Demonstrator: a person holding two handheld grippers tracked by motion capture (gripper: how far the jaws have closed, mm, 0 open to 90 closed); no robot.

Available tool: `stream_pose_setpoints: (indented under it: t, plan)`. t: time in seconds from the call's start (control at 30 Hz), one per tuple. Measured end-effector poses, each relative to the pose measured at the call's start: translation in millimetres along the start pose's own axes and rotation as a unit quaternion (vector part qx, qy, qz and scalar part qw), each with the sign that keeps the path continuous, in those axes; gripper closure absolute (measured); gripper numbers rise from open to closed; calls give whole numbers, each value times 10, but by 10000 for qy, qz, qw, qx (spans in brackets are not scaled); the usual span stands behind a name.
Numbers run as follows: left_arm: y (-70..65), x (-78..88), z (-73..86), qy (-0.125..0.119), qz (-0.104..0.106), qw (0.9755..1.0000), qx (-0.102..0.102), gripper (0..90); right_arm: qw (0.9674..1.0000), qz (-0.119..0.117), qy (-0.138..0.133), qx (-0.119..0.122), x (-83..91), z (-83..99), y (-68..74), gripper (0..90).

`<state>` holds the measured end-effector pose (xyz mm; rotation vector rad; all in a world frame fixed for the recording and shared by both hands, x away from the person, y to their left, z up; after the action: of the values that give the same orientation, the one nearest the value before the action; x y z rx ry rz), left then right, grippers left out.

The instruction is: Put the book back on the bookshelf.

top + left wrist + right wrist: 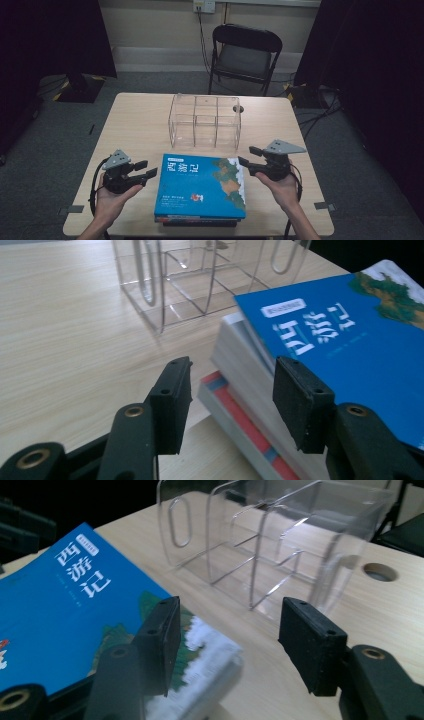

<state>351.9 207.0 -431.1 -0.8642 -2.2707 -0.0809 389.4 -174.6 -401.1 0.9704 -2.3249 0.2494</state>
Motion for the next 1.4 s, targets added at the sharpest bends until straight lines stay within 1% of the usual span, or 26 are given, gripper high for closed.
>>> stream_pose_setpoints:
  t: [0.07,0.13,0.17,0.2,0.27,0.3,0.33,0.37,0.4,0.43,0.5,0.53,0.57,0.63,0.73,0.77,0.87,0.9,0.93,1.03,1.1,1.13,1.23,1.27,1.33,1.4]
  plan:
    - [-50,10,-27,-71,134,9999,31,499,9998,-74,90,149,-108,-16,69,416]
    - [-98,10,-55,-123,287,9995,18,491,9995,-192,111,219,-196,-42,117,417]
    - [-123,3,-65,-160,383,9991,33,474,9995,-204,100,235,-230,-61,130,418]
    - [-143,-18,-71,-108,441,9990,14,470,9993,-237,110,251,-261,-80,133,432]
    - [-174,-75,-72,-16,487,9988,-23,469,9992,-310,184,197,-330,-110,128,471]
    - [-174,-75,-72,-16,487,9988,-23,486,9989,-347,235,218,-365,-114,127,479]
    - [-193,-130,-63,99,506,9987,-40,504,9984,-421,315,227,-415,-109,132,483]
    - [-200,-157,-55,140,494,9987,-34,510,9981,-441,351,239,-438,-101,135,491]
    - [-205,-185,-42,219,470,9986,-74,520,9977,-466,406,266,-465,-85,143,493]
    - [-210,-211,-30,274,403,9988,-94,539,9972,-491,471,304,-489,-62,154,505]
    - [-197,-227,-29,255,510,9984,-9,530,9965,-500,572,350,-530,-11,169,535]
    - [-188,-226,-32,276,524,9982,-9,536,9964,-557,549,312,-540,9,173,537]
    - [-181,-227,-34,275,523,9982,-20,552,9965,-564,549,293,-543,21,172,537]
    - [-177,-246,-40,266,517,9983,-10,553,9968,-543,532,244,-546,36,171,537]
    - [-169,-258,-50,283,526,9982,-93,550,9966,-524,596,238,-539,44,174,538]
    - [-167,-264,-50,278,548,9981,-43,550,9965,-520,600,244,-537,46,174,539]
    - [-156,-289,-60,239,569,9981,-53,551,9968,-461,588,285,-524,60,185,544]
    - [-154,-298,-60,222,587,9980,-3,553,9968,-459,591,298,-514,66,190,550]
    - [-154,-320,-66,170,556,9983,39,556,9968,-447,588,308,-508,71,192,554]
    - [-155,-357,-96,170,552,9983,43,559,9968,-380,616,341,-469,91,206,571]
    - [-151,-389,-128,181,552,9983,18,560,9971,-355,599,313,-449,109,212,575]
    - [-157,-414,-148,160,550,9984,38,560,9972,-365,580,312,-437,122,211,575]
    - [-155,-469,-201,211,541,9983,-55,562,9973,-413,548,250,-381,175,208,575]
    - [-157,-496,-225,216,576,9981,-47,562,9973,-424,546,243,-367,187,205,578]
    - [-161,-552,-278,271,583,9979,-104,562,9972,-486,532,184,-329,221,196,585]
    - [-162,-608,-326,285,641,9974,-151,562,9972,-536,518,105,-285,262,191,593]
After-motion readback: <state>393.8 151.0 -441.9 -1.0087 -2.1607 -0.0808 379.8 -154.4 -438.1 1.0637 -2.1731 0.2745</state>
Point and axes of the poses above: each handheld gripper's, and its own axes: x roughly backward along the jaws, z roughly out of its underside, y roughly to its left, the point moved 4 cm from there along -x, roughly forward along the jaws, and after that the axes turned 10 degrees about y, right-handed, at the moved point
